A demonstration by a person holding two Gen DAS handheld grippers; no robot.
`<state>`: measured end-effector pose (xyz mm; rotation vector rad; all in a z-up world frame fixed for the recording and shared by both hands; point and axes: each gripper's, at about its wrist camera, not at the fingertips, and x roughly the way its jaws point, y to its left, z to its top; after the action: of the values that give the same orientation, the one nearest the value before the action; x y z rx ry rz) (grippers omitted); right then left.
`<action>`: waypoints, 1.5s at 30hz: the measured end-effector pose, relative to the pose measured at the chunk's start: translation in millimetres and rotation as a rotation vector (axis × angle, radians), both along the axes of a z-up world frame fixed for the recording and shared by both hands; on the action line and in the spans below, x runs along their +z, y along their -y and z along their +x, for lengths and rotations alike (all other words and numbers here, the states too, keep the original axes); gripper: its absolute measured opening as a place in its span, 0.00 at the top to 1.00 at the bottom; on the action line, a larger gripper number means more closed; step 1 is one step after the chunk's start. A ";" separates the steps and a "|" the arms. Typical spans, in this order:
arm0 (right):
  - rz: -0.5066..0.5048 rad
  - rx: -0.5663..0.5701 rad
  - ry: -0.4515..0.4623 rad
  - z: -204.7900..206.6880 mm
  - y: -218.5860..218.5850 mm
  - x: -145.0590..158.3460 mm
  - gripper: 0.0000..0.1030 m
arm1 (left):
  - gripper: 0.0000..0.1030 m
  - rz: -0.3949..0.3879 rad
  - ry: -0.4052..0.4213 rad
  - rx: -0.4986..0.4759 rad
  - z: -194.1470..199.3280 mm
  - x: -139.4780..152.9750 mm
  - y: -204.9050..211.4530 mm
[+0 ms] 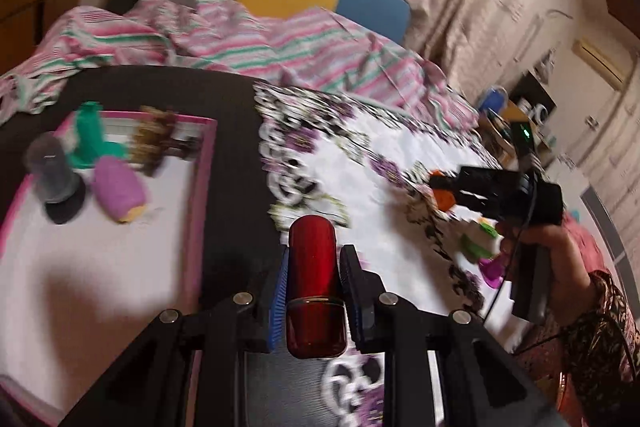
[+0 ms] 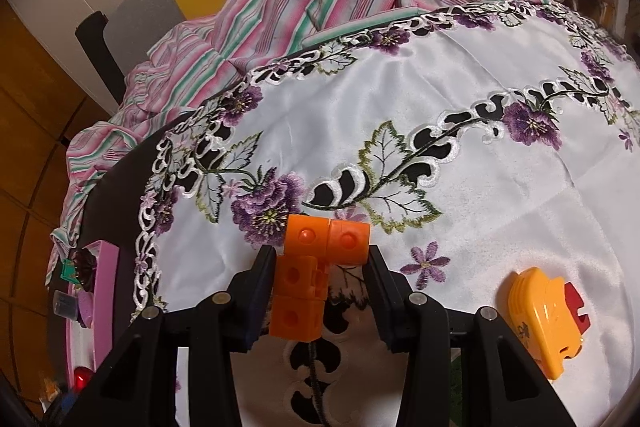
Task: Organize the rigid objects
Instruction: 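Carry the red tube over the pink tray with the left gripper, then set the red tube in the tray with the left gripper while the right lowers the orange blocks in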
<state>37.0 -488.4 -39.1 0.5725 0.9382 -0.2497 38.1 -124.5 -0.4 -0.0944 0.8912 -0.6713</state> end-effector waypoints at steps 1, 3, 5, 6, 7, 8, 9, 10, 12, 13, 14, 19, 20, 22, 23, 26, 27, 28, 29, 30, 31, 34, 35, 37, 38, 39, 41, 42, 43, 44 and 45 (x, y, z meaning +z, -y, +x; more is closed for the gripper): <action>-0.003 0.003 0.004 0.3 -0.8 0.8 0.56 | 0.76 -0.001 0.004 0.019 2.0 0.8 -7.9; -0.016 0.013 0.015 1.5 -3.5 3.4 0.56 | 0.76 -0.002 0.002 0.062 8.5 0.8 -26.9; -0.034 0.023 0.016 2.6 -6.9 5.4 0.56 | 0.76 -0.009 -0.005 0.103 14.4 -0.8 -44.8; -0.041 0.026 0.013 2.9 -8.1 5.5 0.56 | 0.76 -0.008 -0.007 0.122 17.4 -2.2 -53.8; -0.044 0.033 0.014 3.3 -9.5 5.8 0.56 | 0.76 -0.001 -0.008 0.143 21.0 -3.8 -62.4; -0.044 0.033 0.013 3.4 -9.9 6.1 0.56 | 0.76 0.003 -0.009 0.157 23.3 -5.5 -69.0; -0.045 0.028 0.012 3.0 -9.8 6.8 0.56 | 0.76 0.006 -0.011 0.178 26.6 -7.4 -77.8; -0.037 0.022 0.017 2.1 -9.8 8.2 0.56 | 0.76 0.009 -0.011 0.188 28.1 -8.7 -82.7; -0.021 0.018 0.023 -0.1 -12.6 10.4 0.56 | 0.76 0.030 -0.011 0.219 34.7 -12.7 -95.9; -0.011 0.019 0.024 -1.5 -16.9 12.0 0.56 | 0.76 0.036 -0.012 0.231 37.1 -14.3 -100.6; -0.003 0.024 0.027 -2.3 -21.3 13.3 0.56 | 0.76 0.041 -0.016 0.240 40.9 -17.3 -106.2; 0.050 0.075 0.038 -4.1 -56.7 20.5 0.56 | 0.76 0.094 -0.042 0.275 58.1 -32.6 -125.7; 0.057 0.083 0.041 -3.9 -63.1 22.0 0.56 | 0.76 0.103 -0.041 0.281 60.6 -34.6 -128.8; 0.071 0.104 0.048 -3.3 -76.6 26.1 0.56 | 0.76 0.114 -0.042 0.286 64.3 -37.2 -133.1; 0.080 0.121 0.056 -2.8 -86.3 29.0 0.56 | 0.76 0.118 -0.041 0.293 66.6 -38.4 -136.3; 0.081 0.163 0.064 -0.2 -107.5 35.2 0.56 | 0.76 0.135 -0.042 0.299 71.7 -41.7 -140.7; 0.082 0.178 0.065 1.0 -115.6 37.0 0.56 | 0.76 0.137 -0.042 0.303 73.3 -42.8 -142.6; 0.086 0.191 0.066 1.1 -121.2 38.5 0.56 | 0.76 0.138 -0.046 0.306 75.7 -44.3 -144.5; 0.092 0.203 0.067 1.9 -127.3 39.5 0.56 | 0.76 0.142 -0.049 0.309 77.3 -45.0 -145.3; 0.098 0.215 0.069 2.7 -134.4 40.7 0.56 | 0.76 0.145 -0.051 0.314 79.2 -45.8 -146.6; 0.103 0.226 0.072 3.6 -140.7 41.7 0.56 | 0.76 0.145 -0.053 0.318 80.6 -46.6 -147.8; 0.116 0.256 0.076 7.3 -158.3 43.6 0.56 | 0.76 0.159 -0.055 0.327 84.8 -48.8 -149.0; 0.120 0.268 0.077 8.8 -165.7 44.2 0.56 | 0.76 0.159 -0.056 0.326 85.7 -49.3 -149.3; 0.125 0.295 0.077 12.4 -180.2 44.4 0.56 | 0.76 0.164 -0.050 0.328 86.1 -50.2 -149.9; 0.124 0.304 0.076 13.7 -185.6 44.4 0.56 | 0.76 0.170 -0.049 0.331 85.9 -51.1 -150.5; 0.124 0.312 0.075 14.8 -190.3 44.3 0.56 | 0.76 0.170 -0.050 0.333 86.3 -52.1 -151.7; 0.138 0.330 0.076 17.4 -202.8 43.9 0.56 | 0.76 0.165 -0.056 0.341 87.7 -53.9 -155.2; 0.140 0.334 0.076 18.0 -205.8 43.4 0.56 | 0.76 0.162 -0.060 0.346 88.4 -54.8 -157.1; 0.144 0.342 0.077 18.6 -212.2 43.6 0.56 | 0.76 0.159 -0.063 0.349 89.0 -55.5 -158.6; 0.147 0.348 0.077 18.9 -216.3 43.3 0.56 | 0.76 0.159 -0.061 0.353 90.6 -55.9 -159.8; 0.150 0.354 0.076 19.3 -220.4 43.2 0.56 | 0.75 0.162 -0.058 0.358 91.1 -55.8 -160.4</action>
<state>56.2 -268.0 4.1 0.5386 0.9718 0.1598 129.2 35.8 -56.2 -0.1251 0.9516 -0.2630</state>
